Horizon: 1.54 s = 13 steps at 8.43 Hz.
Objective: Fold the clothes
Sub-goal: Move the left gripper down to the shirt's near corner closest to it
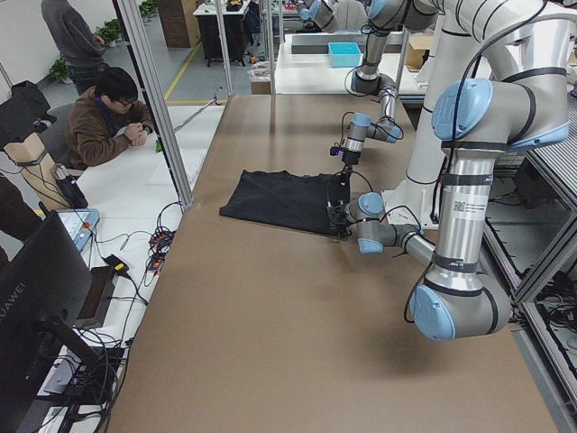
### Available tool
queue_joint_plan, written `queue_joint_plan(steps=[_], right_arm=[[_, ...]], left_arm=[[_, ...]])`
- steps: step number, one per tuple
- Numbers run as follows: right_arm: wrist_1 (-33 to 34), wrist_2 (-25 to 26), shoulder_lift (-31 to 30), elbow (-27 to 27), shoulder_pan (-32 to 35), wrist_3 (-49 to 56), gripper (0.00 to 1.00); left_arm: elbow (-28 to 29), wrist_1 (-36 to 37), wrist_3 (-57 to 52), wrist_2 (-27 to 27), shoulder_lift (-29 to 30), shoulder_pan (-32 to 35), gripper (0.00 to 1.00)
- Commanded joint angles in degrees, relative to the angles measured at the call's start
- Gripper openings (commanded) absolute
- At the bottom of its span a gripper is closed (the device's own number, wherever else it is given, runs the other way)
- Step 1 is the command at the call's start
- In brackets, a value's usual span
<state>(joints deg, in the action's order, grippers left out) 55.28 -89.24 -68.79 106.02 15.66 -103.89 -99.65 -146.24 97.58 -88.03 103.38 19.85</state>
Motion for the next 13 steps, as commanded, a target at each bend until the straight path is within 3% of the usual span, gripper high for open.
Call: queue_joint_plan(steps=[1, 6, 7, 9, 13], right_arm=[[0.0, 0.12, 0.06, -0.02, -0.1, 0.0, 0.0], [0.0, 0.21, 0.15, -0.11, -0.02, 0.0, 0.0], [0.09, 0.21, 0.15, -0.11, 0.07, 0.0, 0.0], [0.0, 0.21, 0.15, -0.11, 0.07, 0.0, 0.0], [-0.08, -0.14, 0.24, 0.24, 0.07, 0.0, 0.0]], left_arm=[[0.42, -0.36, 0.07, 1.02, -0.46, -0.6, 1.0], [0.94, -0.01, -0.46, 3.56, -1.26, -3.76, 1.0], [1.99, -0.01, -0.46, 3.74, -0.64, -4.29, 0.88], [0.69, -0.01, -0.46, 5.06, -0.37, -4.29, 0.0], [-3.09, 0.08, -0.37, 1.38, -0.81, -4.03, 0.0]])
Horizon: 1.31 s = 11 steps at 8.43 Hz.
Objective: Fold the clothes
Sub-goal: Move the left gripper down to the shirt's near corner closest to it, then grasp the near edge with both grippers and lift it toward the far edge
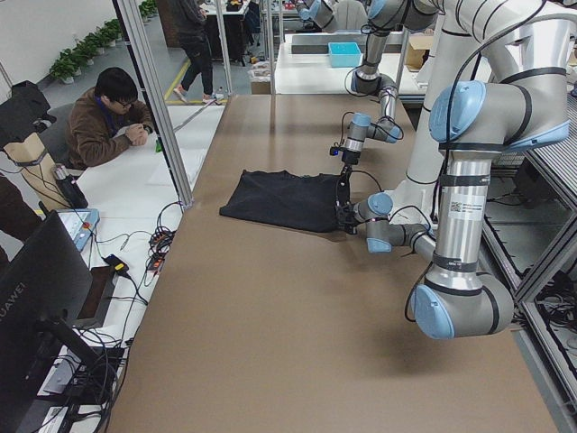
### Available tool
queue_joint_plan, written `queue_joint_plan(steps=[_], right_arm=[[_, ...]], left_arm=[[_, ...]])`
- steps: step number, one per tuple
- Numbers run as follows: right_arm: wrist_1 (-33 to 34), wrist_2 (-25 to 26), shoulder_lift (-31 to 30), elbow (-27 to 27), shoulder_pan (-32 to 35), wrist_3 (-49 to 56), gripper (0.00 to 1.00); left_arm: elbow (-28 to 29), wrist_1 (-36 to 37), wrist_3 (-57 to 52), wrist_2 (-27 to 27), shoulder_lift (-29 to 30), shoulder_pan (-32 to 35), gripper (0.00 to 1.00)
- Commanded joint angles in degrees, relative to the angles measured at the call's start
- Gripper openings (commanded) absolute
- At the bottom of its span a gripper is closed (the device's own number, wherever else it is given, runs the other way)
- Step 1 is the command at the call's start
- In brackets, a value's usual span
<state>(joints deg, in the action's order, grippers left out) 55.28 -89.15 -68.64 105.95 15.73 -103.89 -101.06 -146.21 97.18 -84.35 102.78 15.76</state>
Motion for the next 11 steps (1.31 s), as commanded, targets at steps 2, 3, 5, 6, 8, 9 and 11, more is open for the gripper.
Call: queue_joint_plan(steps=[2, 3, 5, 6, 8, 9, 11], right_arm=[[0.0, -0.24, -0.18, 1.88, -0.26, 0.0, 0.0], [0.0, -0.41, -0.79, 2.67, -0.26, -0.09, 0.0], [-0.08, -2.51, -6.21, 7.92, -1.74, -0.35, 0.0], [-0.17, -2.78, -11.12, 13.26, -4.63, -0.7, 0.0], [-0.17, -2.79, -13.72, 17.97, -7.29, -1.05, 0.0], [-0.17, -2.87, -13.11, 17.71, -7.29, -0.97, 0.0], [0.18, -3.22, -12.05, 17.27, -2.93, -0.44, 0.0]], left_arm=[[-1.86, 0.05, 0.03, -2.83, -0.3, 0.5, 0.0], [-1.86, -0.12, 0.03, -3.1, -0.3, 0.67, 0.0], [-7.36, -0.3, -0.06, -3.62, -4.74, 0.59, 0.0], [-12.53, -0.3, -0.06, -3.63, -9.22, 0.24, 0.0], [-17.14, -0.39, -0.06, -4.24, -11.46, -1.17, 0.0], [-17.15, -0.39, -0.06, -4.5, -11.2, -1.17, 0.0], [-16.98, -0.3, -0.06, -4.33, -9.1, -1.26, 0.0]])
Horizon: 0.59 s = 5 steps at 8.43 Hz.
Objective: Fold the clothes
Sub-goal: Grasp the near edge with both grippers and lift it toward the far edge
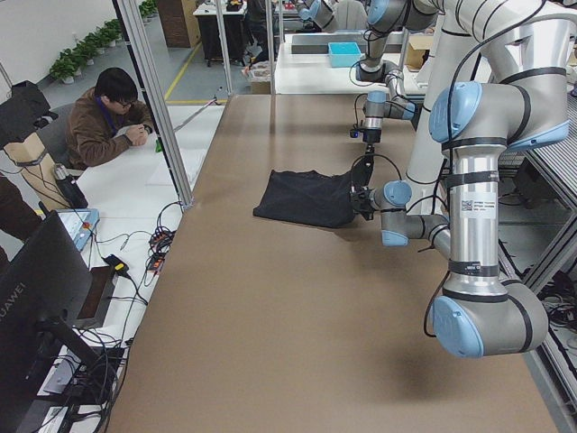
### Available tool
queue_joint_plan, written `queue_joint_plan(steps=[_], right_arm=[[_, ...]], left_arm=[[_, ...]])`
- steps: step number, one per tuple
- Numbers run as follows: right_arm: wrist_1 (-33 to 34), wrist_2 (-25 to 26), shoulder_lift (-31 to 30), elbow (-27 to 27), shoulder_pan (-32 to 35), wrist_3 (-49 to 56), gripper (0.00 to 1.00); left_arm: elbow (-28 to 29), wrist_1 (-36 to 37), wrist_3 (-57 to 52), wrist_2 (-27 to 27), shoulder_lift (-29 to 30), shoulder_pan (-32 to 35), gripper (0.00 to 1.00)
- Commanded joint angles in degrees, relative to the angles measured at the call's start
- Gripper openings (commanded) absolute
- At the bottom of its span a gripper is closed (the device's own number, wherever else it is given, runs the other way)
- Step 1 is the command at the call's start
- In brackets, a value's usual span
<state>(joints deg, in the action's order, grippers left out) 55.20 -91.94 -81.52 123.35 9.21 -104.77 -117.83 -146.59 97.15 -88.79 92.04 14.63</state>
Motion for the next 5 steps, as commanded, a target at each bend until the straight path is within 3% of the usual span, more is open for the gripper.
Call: queue_joint_plan(steps=[1, 3, 5], right_arm=[[0.34, -2.7, 1.27, -0.56, 6.93, 0.7, 0.0], [3.92, -7.62, 5.9, -2.92, 15.62, 0.97, 0.0], [11.04, -8.43, 13.37, -7.66, 17.32, 0.97, 0.0]], left_arm=[[-0.12, 0.34, -0.03, 0.28, 3.13, -0.12, 0.0], [0.06, 2.87, 0.06, -0.15, 6.29, 4.42, 0.0], [0.5, 11.19, 1.02, -4.88, 12.69, 12.58, 0.0]])
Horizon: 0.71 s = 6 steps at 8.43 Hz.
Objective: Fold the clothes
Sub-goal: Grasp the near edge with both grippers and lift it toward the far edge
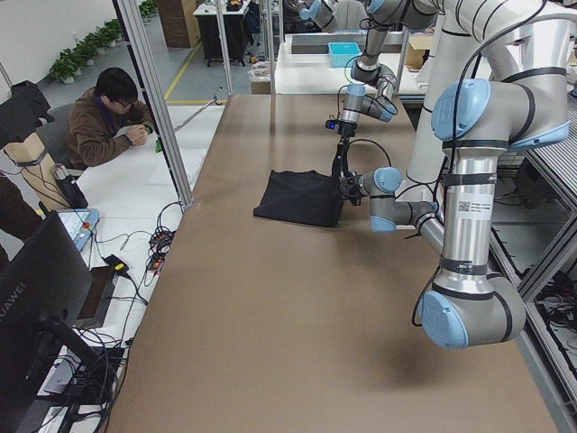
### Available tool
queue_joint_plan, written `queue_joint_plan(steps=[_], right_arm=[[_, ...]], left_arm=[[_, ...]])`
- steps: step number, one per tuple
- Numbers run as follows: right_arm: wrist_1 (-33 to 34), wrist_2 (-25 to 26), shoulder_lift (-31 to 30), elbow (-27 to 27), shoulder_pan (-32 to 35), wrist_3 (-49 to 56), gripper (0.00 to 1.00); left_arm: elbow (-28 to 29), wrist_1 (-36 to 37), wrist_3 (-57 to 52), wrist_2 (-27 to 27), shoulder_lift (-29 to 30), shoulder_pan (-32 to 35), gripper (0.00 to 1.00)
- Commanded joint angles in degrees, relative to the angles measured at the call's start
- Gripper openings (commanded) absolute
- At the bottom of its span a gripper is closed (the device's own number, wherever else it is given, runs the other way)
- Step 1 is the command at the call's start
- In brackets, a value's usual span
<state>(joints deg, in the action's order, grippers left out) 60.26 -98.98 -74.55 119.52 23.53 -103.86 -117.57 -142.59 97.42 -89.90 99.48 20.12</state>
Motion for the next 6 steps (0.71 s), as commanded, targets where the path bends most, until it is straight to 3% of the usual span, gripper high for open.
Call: queue_joint_plan(steps=[1, 3, 6], right_arm=[[7.31, -1.3, 8.09, -5.16, 3.97, 0.06, 0.0], [7.5, -1.21, 8.28, -6.93, 5.21, 0.15, 0.0], [7.41, -0.86, 8.28, -9.91, 6.62, 0.49, 0.0]], left_arm=[[0.76, 10.29, 0.85, -4.92, 7.55, 9.48, 0.0], [6.88, 10.32, 1.72, -5.02, 11.85, 11.95, 0.0], [21.46, 10.14, 3.47, -5.02, 23.09, 15.82, 0.0]])
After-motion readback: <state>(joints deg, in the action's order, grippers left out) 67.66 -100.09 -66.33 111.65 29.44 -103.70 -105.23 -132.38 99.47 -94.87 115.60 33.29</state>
